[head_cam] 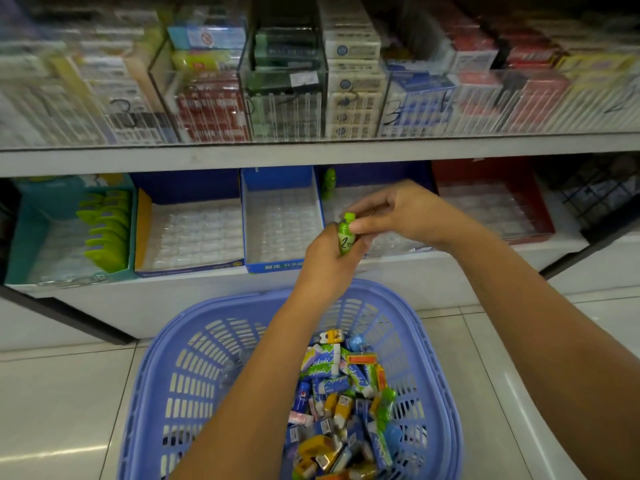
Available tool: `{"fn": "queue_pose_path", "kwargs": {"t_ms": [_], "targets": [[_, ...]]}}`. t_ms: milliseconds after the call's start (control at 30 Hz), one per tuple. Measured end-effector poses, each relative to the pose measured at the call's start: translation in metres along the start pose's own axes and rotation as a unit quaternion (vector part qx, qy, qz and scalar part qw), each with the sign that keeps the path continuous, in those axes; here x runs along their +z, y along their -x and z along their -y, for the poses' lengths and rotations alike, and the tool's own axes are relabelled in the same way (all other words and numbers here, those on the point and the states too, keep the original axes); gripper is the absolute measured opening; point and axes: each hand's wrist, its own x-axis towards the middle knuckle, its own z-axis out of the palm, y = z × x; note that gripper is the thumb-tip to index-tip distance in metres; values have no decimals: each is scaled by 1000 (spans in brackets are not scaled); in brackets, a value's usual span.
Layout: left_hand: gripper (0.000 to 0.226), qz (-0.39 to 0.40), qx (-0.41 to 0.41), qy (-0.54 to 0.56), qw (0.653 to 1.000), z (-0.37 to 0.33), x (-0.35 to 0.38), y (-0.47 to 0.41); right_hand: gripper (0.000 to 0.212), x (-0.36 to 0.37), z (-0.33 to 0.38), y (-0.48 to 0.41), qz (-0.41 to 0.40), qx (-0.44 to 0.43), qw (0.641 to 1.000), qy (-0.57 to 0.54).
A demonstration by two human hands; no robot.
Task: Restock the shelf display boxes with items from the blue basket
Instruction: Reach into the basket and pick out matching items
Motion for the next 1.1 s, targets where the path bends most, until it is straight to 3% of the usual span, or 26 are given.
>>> {"fn": "queue_pose_path", "kwargs": {"t_ms": [100,167,233,300,433,633,867,1000,1100], "targets": [[28,-11,-11,-12,1000,-4,2,-8,21,-6,-1,-3,-45,-10,998,30],[35,-9,-21,-36,999,-5,3,-10,17,-14,-6,-12,-123,-12,992,-5],[48,22,-1,-118,993,-3,7,-9,14,-21,-11,-29,-236,-9,971,19],[48,69,32,-231,970,1,14,-4,23,-21,-16,-49,-291,-11,953,88],[59,131,64,-351,925,14,22,3,28,-8,-21,-81,-267,4,957,110],[62,133,95,-362,918,23,20,2,27,-6,-26,-100,-210,19,951,225],[62,151,83,-379,909,21,19,-1,24,0,-30,-109,-199,37,949,243],[54,105,89,-290,947,13,16,11,17,0,-23,-100,-162,49,937,304],[28,6,125,-176,976,30,7,36,17,7,-21,-69,-233,5,915,330]]}}
